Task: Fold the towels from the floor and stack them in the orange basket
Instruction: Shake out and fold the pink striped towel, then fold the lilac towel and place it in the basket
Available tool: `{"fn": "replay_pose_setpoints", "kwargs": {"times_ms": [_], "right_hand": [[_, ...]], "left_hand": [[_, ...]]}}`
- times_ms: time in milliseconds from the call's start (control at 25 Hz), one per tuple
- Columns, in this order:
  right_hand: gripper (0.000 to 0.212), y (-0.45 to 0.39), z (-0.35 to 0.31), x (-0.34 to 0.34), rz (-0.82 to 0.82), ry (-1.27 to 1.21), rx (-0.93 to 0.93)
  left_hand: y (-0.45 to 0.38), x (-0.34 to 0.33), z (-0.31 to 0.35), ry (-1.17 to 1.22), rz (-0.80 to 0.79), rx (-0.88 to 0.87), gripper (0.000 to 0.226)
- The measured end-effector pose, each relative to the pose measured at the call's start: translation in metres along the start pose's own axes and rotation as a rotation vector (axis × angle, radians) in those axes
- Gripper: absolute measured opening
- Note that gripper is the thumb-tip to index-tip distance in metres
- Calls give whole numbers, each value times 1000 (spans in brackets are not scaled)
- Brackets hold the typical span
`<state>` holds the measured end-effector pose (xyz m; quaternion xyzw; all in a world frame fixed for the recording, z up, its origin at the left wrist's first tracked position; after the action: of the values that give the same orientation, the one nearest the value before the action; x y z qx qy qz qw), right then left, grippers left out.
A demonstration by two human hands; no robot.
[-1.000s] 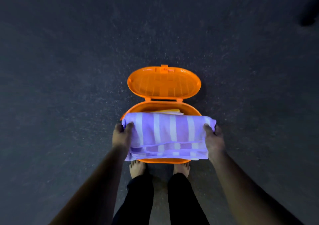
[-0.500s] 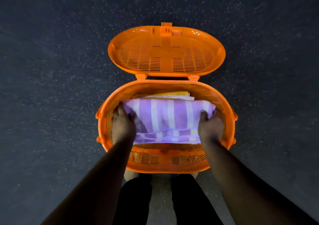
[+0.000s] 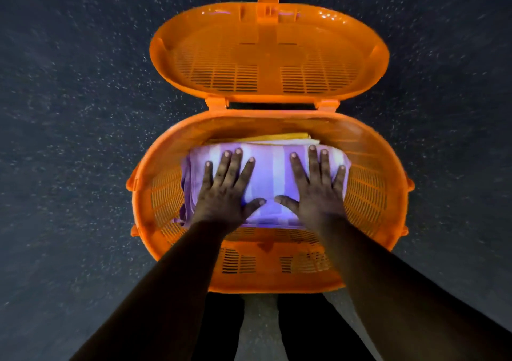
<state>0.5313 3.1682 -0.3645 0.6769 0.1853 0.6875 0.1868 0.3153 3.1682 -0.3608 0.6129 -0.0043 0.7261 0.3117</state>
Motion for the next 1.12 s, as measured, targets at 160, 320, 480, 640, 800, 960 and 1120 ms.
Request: {"fn": "replay_pose_setpoints", "kwargs": {"times_ms": [160,320,480,640,800,960,1120], "right_hand": [[102,-5,0,-20,23,-22,-11],[101,15,-1,29,-147,-20,-33],[98,84,-6,141,-321,-127,-111],[95,175,-9,281,-382,-280,-205],[93,274,-19,412,-309,-366,-136],[89,343,-32,496,-249,-341,16],[87,407,-72,548,-188,-164,288]], "left_hand": [[-2,-17,0,-19,33,-6,92],[12,31,6,142,-147,61,97],[65,151,35,258,-296,241,102],[139,297,81,448,-304,352,104],[239,441,132,585,-155,456,103],[339,524,173,675,8,566,111],[445,553,212,766,212,781,103]]}}
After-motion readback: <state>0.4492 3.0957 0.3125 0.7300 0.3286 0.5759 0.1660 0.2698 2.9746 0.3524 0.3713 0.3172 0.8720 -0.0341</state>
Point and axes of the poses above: each hand's wrist, its own y-axis away from the middle knuckle, its own x-axis out of the back of the hand, z = x × y, the point moved 5 cm from there along -y, towards the middle knuckle, and after that the axes turned 9 degrees about -x, right-handed, at the moved point
